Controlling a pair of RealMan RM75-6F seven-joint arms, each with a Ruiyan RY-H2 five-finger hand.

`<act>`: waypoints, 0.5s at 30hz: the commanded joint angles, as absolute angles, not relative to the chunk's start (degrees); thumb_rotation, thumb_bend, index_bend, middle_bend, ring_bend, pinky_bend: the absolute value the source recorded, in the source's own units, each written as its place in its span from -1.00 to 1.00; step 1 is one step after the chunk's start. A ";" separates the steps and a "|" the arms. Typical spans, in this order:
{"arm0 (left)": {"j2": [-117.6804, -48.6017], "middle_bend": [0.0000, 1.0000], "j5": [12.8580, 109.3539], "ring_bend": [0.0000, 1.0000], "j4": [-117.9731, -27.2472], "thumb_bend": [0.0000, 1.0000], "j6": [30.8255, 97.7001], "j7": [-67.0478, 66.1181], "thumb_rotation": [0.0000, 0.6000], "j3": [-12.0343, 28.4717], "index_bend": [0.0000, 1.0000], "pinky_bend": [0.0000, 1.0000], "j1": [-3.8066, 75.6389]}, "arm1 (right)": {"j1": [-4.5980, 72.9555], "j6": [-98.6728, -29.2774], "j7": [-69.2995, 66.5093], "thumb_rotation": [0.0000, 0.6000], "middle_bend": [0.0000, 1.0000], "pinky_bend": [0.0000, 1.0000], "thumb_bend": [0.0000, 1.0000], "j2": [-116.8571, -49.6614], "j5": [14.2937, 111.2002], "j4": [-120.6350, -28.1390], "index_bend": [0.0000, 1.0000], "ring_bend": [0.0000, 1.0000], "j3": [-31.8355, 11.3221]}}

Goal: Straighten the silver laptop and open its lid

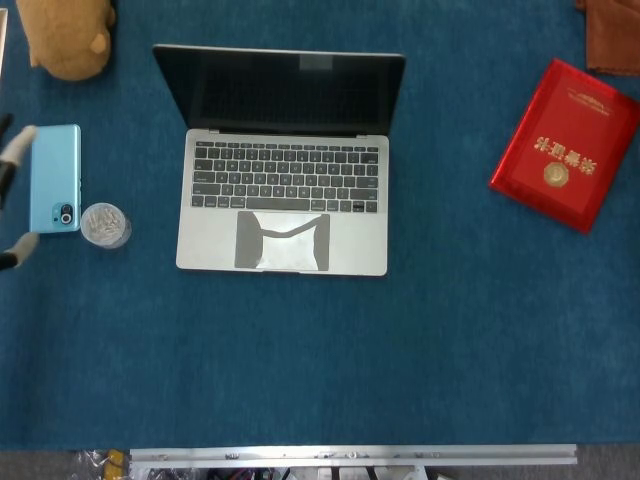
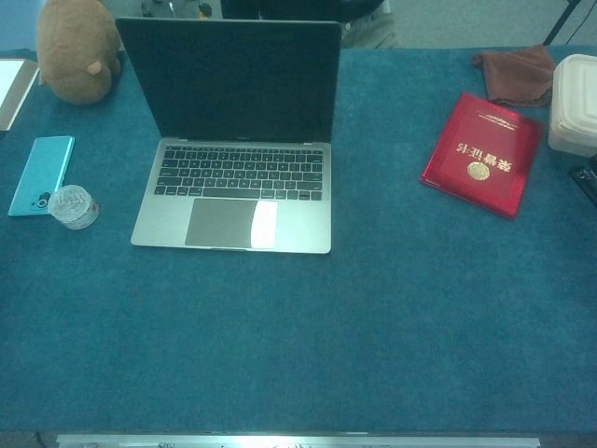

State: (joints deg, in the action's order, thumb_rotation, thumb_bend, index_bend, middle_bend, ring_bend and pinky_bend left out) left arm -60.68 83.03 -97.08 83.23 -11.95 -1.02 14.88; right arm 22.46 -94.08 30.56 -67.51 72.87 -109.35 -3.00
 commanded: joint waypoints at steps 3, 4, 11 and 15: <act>-61.41 -1.00 83.67 -1.00 -95.80 -0.66 87.01 -11.17 1.00 -1.28 -1.00 -1.00 11.48 | 16.00 -98.69 25.59 1.00 -0.98 -0.95 -0.23 -66.74 75.84 -106.79 -1.00 -1.00 -0.46; -61.51 -1.00 83.89 -1.00 -95.55 -0.66 87.67 -11.00 1.00 -1.32 -1.00 -1.00 10.95 | 15.16 -99.07 24.93 1.00 -0.98 -0.95 -0.23 -66.74 76.02 -106.40 -1.00 -1.00 -0.22; -61.39 -1.00 84.51 -1.00 -95.24 -0.66 91.08 -10.01 1.00 -1.79 -1.00 -1.00 7.27 | 10.31 -99.66 20.36 1.00 -0.98 -0.95 -0.23 -67.15 75.11 -103.49 -1.00 -1.00 0.13; -60.82 -1.00 84.32 -1.00 -95.08 -0.66 91.49 -9.14 1.00 -1.82 -1.00 -1.00 6.00 | 8.60 -99.22 19.03 1.00 -0.98 -0.95 -0.23 -66.98 74.28 -102.07 -1.00 -1.00 -0.36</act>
State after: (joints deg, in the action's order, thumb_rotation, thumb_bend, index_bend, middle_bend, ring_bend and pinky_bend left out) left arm -60.99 84.37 -95.12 91.43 -9.39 -1.82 6.20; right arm 8.87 -99.34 19.21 -67.02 74.48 -102.33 -0.22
